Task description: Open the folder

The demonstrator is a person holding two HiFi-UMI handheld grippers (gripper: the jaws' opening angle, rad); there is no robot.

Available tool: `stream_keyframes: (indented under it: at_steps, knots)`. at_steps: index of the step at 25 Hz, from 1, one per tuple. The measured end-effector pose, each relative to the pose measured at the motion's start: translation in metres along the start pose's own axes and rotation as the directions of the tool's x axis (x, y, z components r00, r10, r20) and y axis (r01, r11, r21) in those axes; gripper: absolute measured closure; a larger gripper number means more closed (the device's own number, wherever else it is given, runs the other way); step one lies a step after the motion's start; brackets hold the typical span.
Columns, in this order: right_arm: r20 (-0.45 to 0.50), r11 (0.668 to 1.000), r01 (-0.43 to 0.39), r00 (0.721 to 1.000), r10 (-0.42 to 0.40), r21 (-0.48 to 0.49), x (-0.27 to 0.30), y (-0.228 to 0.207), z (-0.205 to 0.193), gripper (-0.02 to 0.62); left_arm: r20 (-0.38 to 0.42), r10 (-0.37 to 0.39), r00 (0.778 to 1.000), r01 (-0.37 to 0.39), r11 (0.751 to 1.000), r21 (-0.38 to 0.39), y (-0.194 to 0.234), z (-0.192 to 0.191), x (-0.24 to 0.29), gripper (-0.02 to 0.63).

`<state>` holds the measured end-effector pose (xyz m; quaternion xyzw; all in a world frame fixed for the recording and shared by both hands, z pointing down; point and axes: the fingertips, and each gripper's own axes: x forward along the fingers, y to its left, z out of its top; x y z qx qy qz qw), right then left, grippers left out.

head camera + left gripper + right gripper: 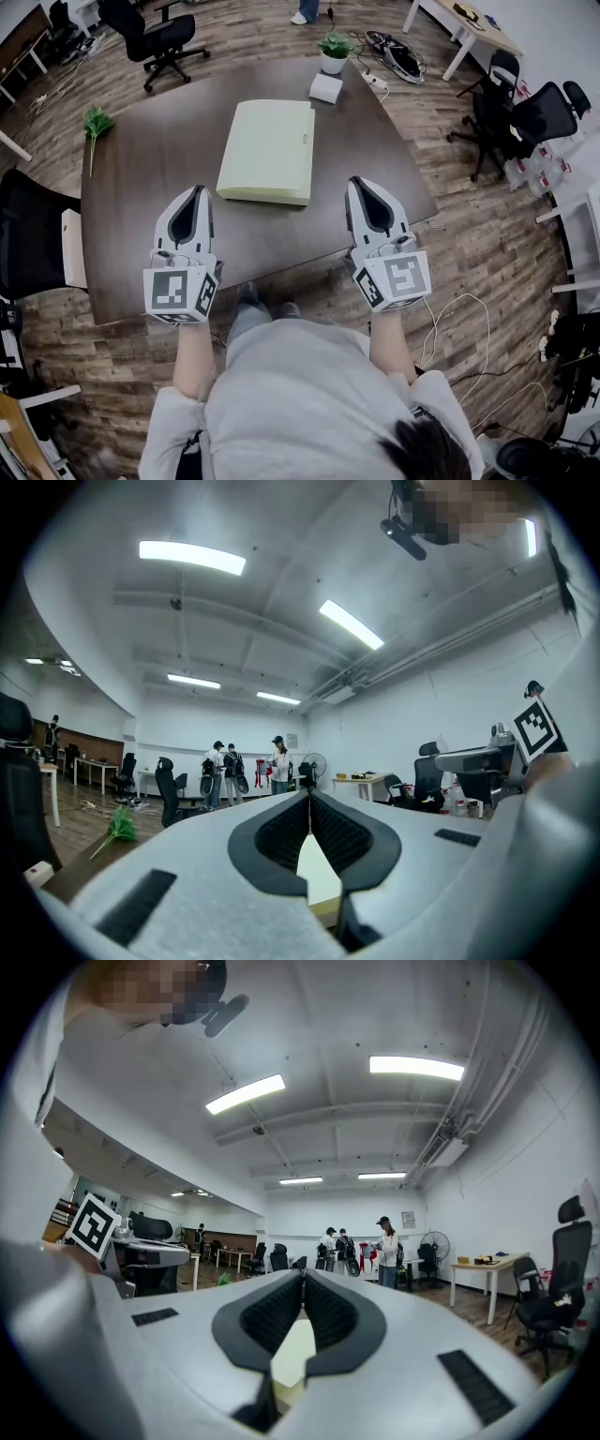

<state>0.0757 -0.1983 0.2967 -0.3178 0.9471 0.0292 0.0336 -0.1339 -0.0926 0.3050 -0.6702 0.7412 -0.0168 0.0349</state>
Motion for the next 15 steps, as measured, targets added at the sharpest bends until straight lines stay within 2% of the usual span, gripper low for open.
stream_keyframes:
  at_steps: [15]
  knots:
    - [-0.001, 1.000, 0.014, 1.000, -0.014, 0.009, -0.0031, -0.0035, -0.0012, 0.580, -0.008, -0.001, 1.000, 0.001, 1.000, -0.003, -0.0016, -0.0030, 0.0010, 0.595]
